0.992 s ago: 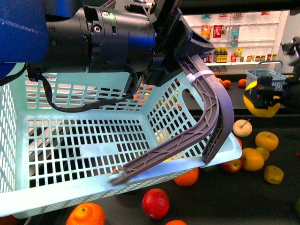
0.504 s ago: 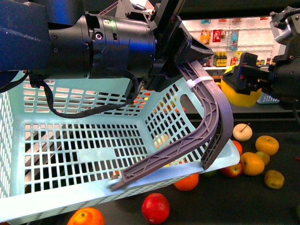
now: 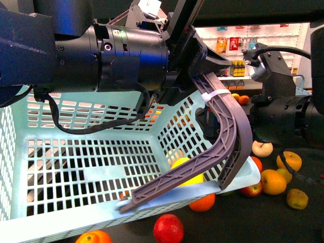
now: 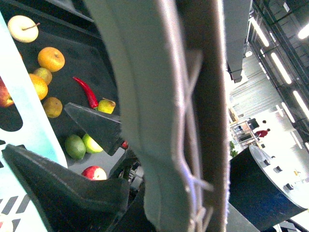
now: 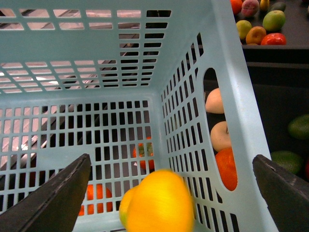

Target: Pick lemon from shelf

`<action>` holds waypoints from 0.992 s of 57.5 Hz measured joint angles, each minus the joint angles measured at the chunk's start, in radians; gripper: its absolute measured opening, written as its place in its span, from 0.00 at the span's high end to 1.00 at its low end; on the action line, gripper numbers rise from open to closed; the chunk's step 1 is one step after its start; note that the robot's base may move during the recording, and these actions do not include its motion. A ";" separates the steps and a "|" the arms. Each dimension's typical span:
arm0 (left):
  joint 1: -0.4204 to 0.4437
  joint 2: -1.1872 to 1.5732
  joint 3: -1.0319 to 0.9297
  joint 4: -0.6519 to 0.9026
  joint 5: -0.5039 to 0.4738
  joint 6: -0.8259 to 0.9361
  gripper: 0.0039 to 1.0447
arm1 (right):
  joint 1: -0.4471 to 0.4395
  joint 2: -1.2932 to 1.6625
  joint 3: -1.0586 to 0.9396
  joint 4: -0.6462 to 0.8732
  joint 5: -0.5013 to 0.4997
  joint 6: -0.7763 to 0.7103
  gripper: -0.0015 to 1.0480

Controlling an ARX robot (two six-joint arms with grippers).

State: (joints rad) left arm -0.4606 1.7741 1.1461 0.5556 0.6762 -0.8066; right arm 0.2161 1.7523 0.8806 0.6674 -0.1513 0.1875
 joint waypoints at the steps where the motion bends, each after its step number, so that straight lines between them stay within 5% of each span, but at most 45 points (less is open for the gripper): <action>1: 0.000 0.000 0.000 0.000 0.000 0.000 0.93 | -0.008 -0.006 -0.005 -0.002 0.003 0.000 0.02; 10: 0.000 0.000 0.000 0.000 -0.003 0.000 0.93 | -0.134 -0.220 -0.084 -0.078 0.092 -0.062 0.02; 26: 0.000 0.000 0.000 0.000 -0.002 0.000 0.93 | -0.322 -0.784 -0.366 -0.320 0.032 -0.187 0.04; 36: 0.000 0.000 0.000 0.000 -0.003 0.000 0.93 | -0.344 -1.114 -0.571 -0.383 0.027 -0.187 0.30; 48: 0.000 0.000 0.000 0.000 -0.002 0.000 0.93 | -0.222 -1.554 -0.755 -0.656 0.137 -0.186 0.61; 57: 0.000 0.000 0.000 0.000 0.001 0.000 0.93 | -0.220 -1.678 -0.800 -0.677 0.148 -0.186 0.91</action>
State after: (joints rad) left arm -0.4610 1.7741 1.1461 0.5556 0.6769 -0.8062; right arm -0.0036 0.0738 0.0807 -0.0093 -0.0029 0.0017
